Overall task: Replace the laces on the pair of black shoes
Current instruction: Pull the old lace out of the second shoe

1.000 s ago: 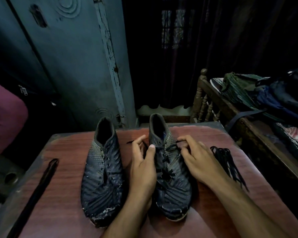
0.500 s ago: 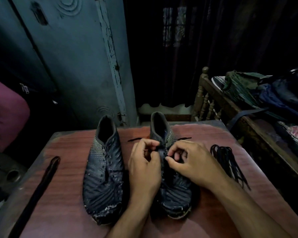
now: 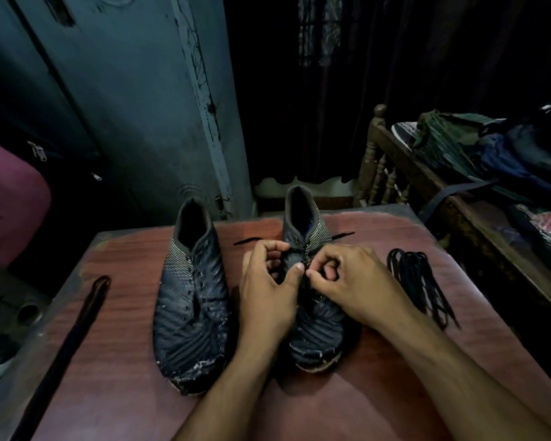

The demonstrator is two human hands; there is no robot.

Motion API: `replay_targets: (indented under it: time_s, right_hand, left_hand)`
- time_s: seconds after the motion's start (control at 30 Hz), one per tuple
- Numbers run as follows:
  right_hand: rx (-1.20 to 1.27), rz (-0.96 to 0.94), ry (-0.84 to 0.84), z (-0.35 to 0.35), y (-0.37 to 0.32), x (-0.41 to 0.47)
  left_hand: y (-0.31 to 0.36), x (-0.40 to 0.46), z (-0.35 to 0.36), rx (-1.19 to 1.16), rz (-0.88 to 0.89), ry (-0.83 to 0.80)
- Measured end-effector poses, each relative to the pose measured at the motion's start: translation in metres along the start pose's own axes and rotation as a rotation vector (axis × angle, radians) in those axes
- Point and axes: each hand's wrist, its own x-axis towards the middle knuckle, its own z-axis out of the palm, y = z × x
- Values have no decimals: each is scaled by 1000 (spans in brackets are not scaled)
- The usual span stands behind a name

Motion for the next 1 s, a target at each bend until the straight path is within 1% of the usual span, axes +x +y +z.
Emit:
replay_targets:
  time_s: [0.07,0.17,0.23,0.4,0.5,0.6,0.67,0.83,0.93,1.0]
  right_hand:
    - [21,-15,20,-1,0,0]
    - [125,-46,94,-3,3,1]
    - [153,-62,110,-3,7,3]
    - [29,-51,-76,-2,12,3]
    - [6,-33,-102,-6,10,3]
    - [-17,-41,-133,-8,7,2]
    - [70,-11,-131,-11,7,3]
    - [292,110,-64,-16,14,6]
    - [354,125,-56,-16,16,6]
    - [364,102,-46,-16,17,6]
  left_hand:
    - [1,-1,0,4,5,-8]
    - [5,-3,-2,12,26,-18]
    - [8,-4,-2,27,21,-56]
    - [10,-4,-5,174,65,-203]
    - [12,-3,-8,273,123,-272]
    - [13,-2,-9,322,161,-308]
    - [13,-3,-9,335,164,-310]
    - [12,-2,-11,353,161,-271]
    - [14,-3,-11,360,146,-272]
    - [15,-4,-11,339,151,-278]
